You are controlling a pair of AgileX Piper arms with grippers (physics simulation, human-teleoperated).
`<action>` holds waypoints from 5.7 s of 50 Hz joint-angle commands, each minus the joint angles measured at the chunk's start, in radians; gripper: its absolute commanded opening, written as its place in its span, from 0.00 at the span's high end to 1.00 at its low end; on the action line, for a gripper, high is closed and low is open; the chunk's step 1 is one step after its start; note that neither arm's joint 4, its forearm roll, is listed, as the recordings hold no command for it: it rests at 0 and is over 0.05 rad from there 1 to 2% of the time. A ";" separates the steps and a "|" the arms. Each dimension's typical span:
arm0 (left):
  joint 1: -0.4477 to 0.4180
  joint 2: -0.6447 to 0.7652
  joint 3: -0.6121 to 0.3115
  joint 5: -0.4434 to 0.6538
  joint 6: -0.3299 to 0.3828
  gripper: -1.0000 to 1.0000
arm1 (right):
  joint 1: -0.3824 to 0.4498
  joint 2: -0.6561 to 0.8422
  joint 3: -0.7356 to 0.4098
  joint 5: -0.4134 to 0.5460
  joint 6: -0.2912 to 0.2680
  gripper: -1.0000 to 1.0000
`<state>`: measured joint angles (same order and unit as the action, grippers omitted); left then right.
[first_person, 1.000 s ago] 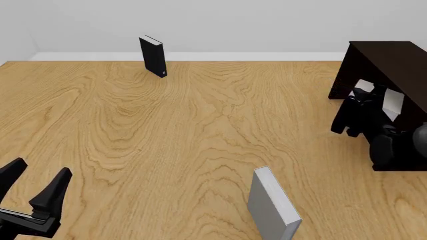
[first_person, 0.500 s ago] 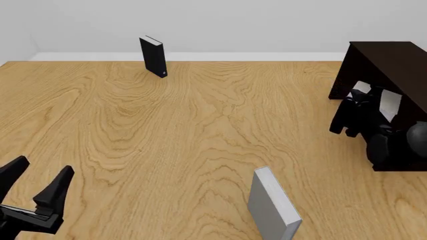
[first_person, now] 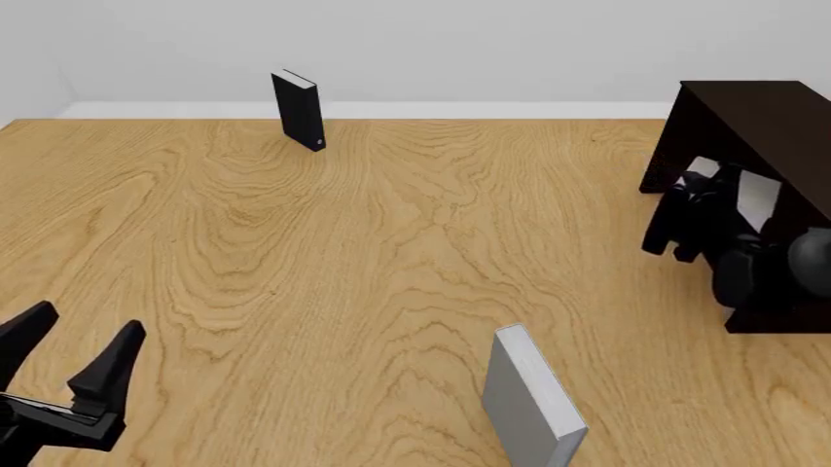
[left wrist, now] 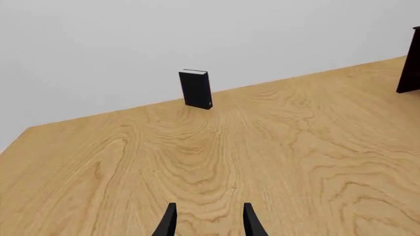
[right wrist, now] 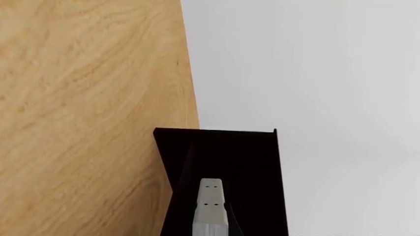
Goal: Pick up the book on the right and place it on the cabinet shelf.
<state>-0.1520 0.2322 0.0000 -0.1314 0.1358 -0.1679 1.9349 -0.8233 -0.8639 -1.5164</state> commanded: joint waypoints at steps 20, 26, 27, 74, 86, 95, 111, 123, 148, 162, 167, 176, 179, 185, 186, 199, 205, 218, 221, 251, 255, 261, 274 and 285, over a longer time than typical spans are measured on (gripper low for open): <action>0.014 -0.031 0.000 0.029 0.000 0.00 | -0.023 0.025 -0.034 0.033 0.044 1.00; 0.014 -0.041 0.000 0.039 -0.002 0.00 | -0.027 0.021 -0.031 0.042 0.050 1.00; 0.015 -0.043 0.000 0.040 -0.003 0.00 | -0.025 0.019 -0.031 0.043 0.053 1.00; 0.009 -0.045 0.000 0.037 -0.011 0.00 | 0.002 -0.014 0.000 0.132 0.127 0.00; 0.010 -0.063 0.000 0.052 -0.009 0.00 | 0.023 0.006 0.020 0.119 0.156 0.00; 0.008 -0.076 0.000 0.065 -0.006 0.00 | 0.029 0.022 0.040 0.097 0.163 0.00; 0.007 -0.101 0.000 0.084 -0.001 0.00 | 0.043 0.004 0.060 0.095 0.155 0.00; 0.005 -0.098 0.000 0.080 -0.004 0.00 | 0.080 -0.021 0.042 0.123 0.143 0.00; 0.004 -0.091 0.000 0.075 -0.007 0.00 | 0.107 -0.027 -0.009 0.159 0.140 0.00; 0.007 -0.105 0.000 0.089 -0.008 0.00 | 0.097 -0.026 -0.058 0.191 0.137 0.00; 0.007 -0.113 0.000 0.098 -0.010 0.00 | 0.089 -0.022 -0.069 0.194 0.138 0.00; 0.073 0.178 0.000 -0.117 -0.014 0.00 | 0.075 -0.023 -0.067 0.190 0.135 0.00; 0.057 0.156 0.000 -0.108 0.001 0.00 | 0.070 -0.026 -0.064 0.193 0.137 0.00; 0.076 0.234 0.000 -0.163 0.013 0.00 | 0.066 -0.032 -0.059 0.192 0.139 0.00; 0.072 0.229 0.000 -0.158 0.014 0.00 | 0.065 -0.034 -0.060 0.192 0.143 0.00; 0.071 0.166 0.000 -0.117 0.013 0.00 | 0.054 -0.044 -0.047 0.189 0.144 0.00; 0.064 0.152 0.000 -0.106 0.012 0.00 | 0.047 -0.052 -0.035 0.188 0.143 0.00; 0.065 0.138 0.000 -0.100 0.007 0.00 | 0.013 -0.087 0.006 0.181 0.151 0.00; 0.064 0.135 0.000 -0.099 0.003 0.00 | 0.008 -0.092 0.015 0.182 0.153 0.00; 0.058 0.140 0.000 -0.103 0.008 0.00 | -0.056 -0.154 0.086 0.167 0.157 0.00; 0.054 0.140 0.000 -0.101 0.010 0.00 | -0.066 -0.154 0.096 0.160 0.161 0.00; 0.054 0.149 0.000 -0.108 0.009 0.00 | -0.078 -0.161 0.112 0.159 0.168 0.00; 0.049 0.130 0.000 -0.089 0.010 0.00 | -0.107 -0.170 0.141 0.157 0.178 0.00; 0.047 0.114 0.000 -0.072 0.009 0.00 | -0.138 -0.179 0.155 0.169 0.186 0.00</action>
<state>-0.1022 0.3572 0.0000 -0.2156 0.1446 -0.2456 1.7654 -0.6934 -0.6953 -1.3386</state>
